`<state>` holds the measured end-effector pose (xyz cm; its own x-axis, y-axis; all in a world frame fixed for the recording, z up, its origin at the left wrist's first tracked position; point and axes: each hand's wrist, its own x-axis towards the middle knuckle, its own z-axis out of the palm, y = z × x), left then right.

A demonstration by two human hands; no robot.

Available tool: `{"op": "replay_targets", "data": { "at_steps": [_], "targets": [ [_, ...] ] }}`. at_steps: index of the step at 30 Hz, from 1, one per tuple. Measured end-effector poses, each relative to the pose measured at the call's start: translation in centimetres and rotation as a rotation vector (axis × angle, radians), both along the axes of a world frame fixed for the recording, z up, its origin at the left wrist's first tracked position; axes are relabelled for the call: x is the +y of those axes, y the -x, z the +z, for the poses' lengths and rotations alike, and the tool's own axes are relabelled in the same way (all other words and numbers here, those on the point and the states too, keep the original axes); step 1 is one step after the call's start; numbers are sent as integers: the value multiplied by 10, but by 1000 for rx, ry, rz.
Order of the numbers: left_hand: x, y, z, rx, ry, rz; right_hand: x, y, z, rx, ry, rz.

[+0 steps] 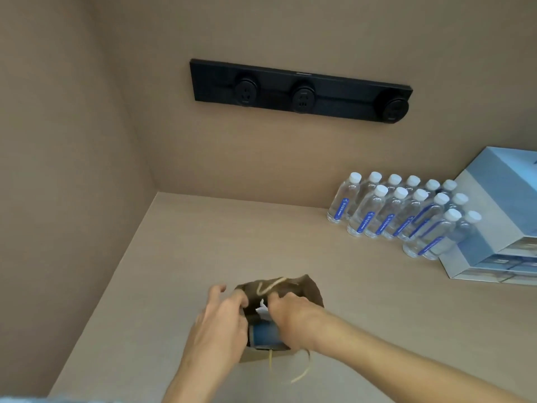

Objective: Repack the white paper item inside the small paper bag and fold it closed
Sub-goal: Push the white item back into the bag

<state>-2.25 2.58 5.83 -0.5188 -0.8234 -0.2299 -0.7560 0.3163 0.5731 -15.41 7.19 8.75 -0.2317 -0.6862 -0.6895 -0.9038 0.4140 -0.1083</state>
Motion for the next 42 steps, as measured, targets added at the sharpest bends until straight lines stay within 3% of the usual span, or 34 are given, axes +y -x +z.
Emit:
{"op": "replay_targets", "data": {
  "at_steps": [3, 8, 11, 15, 18, 21, 25, 27, 29, 32, 39, 40, 42],
  "targets": [
    [-1, -4, 1, -40, -135, -30, -10, 13, -14, -106, -53, -58],
    [-2, -4, 3, -62, -193, -64, -25, 11, -47, -430, -127, -679],
    [-1, -2, 6, -21, -229, -78, -33, -1, -65, -571, -155, -811],
    [-2, -4, 5, -4, -214, -72, -42, -18, -75, -589, -197, -695],
    [-4, -5, 3, 4, -211, -56, -41, -16, -71, -433, -171, -528],
    [-4, -5, 2, 27, -206, -55, -34, -2, -69, -227, -4, -361],
    [-3, -3, 1, 56, -199, -54, -32, 7, -72, -239, -206, -489],
    [-3, -3, 1, 42, -209, -55, -35, 3, -69, -303, -205, -643],
    [-4, -4, 0, 35, -227, -53, -35, -2, -67, -327, -160, -666],
    [-4, -5, 2, 39, -252, -57, -31, -11, -67, -369, -77, -572],
    [-2, -5, 6, 63, -274, -37, -31, -13, -56, -471, -93, -428],
    [-2, -5, 6, 70, -281, -35, -32, -11, -52, -439, -104, -366],
    [-1, -7, 5, 75, -292, -31, -38, -7, -50, -196, -148, -94]
  ]
}}
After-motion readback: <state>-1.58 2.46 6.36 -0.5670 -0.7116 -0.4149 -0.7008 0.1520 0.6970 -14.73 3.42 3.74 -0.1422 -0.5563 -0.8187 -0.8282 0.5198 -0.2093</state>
